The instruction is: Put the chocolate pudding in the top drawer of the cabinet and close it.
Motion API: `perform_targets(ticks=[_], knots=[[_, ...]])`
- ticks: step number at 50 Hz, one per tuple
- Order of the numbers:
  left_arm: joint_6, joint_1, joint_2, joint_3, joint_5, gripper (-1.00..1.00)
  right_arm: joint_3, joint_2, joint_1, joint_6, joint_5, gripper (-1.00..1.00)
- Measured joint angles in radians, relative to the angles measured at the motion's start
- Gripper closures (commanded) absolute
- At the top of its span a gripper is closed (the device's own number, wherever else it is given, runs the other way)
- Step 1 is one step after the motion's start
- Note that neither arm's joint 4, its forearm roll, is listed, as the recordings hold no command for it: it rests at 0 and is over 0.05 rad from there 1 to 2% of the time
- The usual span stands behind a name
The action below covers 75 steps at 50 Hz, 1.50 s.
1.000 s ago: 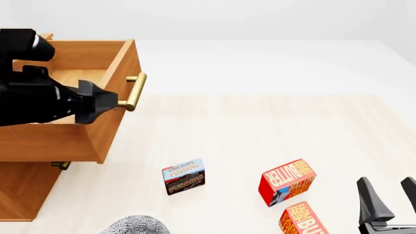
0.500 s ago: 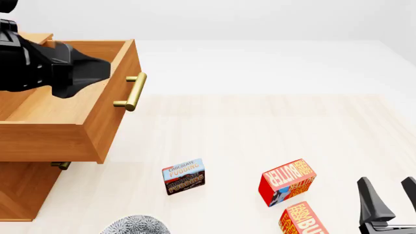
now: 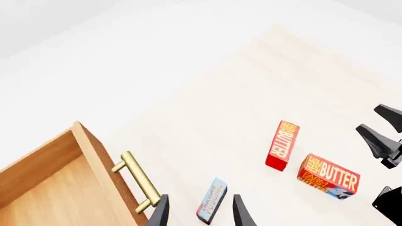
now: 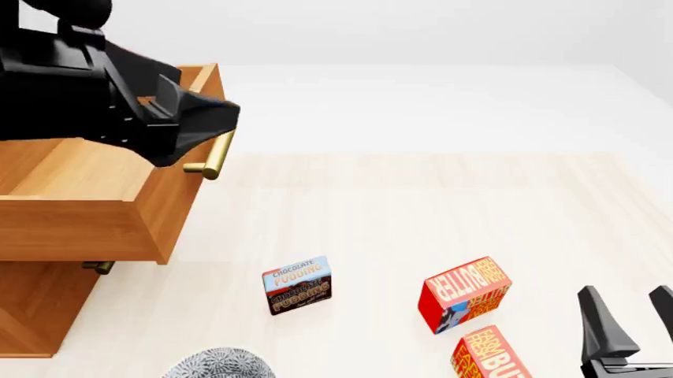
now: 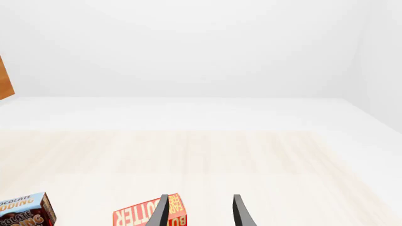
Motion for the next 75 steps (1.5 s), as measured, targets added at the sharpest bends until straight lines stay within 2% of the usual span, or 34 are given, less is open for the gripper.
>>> perform_targets(ticks=[12, 33, 75], knots=[[0.039, -0.047, 0.029, 0.065, -0.058, -1.00, 0.001, 0.001, 0.000, 0.000, -0.002, -1.00], [0.059, -0.130, 0.060, 0.157, -0.124, -1.00, 0.002, 0.001, 0.000, 0.000, -0.003, -1.00], [0.074, -0.177, 0.142, 0.352, -0.296, -1.00, 0.002, 0.001, 0.000, 0.000, -0.003, -1.00]])
